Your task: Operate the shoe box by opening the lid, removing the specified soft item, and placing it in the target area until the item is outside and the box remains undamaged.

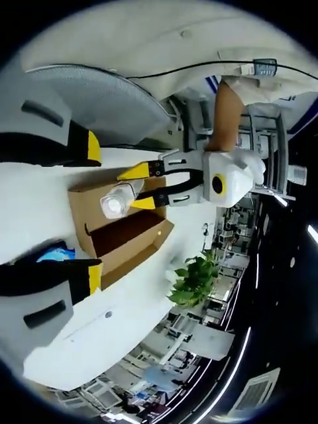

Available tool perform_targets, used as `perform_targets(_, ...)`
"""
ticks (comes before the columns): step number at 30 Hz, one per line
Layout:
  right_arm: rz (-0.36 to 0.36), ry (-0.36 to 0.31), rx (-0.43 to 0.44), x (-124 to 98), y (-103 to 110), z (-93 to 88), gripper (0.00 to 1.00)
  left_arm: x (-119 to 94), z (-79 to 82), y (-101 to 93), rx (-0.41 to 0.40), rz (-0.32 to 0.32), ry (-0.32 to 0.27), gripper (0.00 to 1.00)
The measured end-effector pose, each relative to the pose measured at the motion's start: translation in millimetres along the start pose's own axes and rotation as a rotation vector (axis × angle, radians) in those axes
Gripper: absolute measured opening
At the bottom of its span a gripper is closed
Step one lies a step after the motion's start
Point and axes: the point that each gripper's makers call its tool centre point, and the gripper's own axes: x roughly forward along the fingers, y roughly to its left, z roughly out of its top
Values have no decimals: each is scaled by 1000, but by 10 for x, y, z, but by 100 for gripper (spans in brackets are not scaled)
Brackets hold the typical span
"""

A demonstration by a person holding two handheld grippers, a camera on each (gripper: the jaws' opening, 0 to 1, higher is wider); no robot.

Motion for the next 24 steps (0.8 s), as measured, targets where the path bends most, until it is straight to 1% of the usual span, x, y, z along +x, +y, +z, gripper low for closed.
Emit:
perform_targets(7, 80, 7, -46, 125, 128, 47, 41, 33, 10, -73, 44, -19, -15, 19)
perform_targets(12, 116, 17, -76, 183, 166, 60, 35, 45, 43, -123, 69, -37, -36, 19)
perform_targets(17, 161, 25, -104, 198, 231, 83, 25, 42, 103, -172, 108, -54, -75, 19)
perform_targets(19, 175, 21, -102, 201, 253, 104, 23, 37, 127, -185, 119, -57, -89, 19)
perform_targets(20, 189, 32, -112, 199, 270, 96, 23, 28, 153, -202, 122, -64, -106, 19)
perform_targets(24, 220, 41, -147, 199, 321, 104, 18, 20, 177, -196, 136, -63, -133, 19)
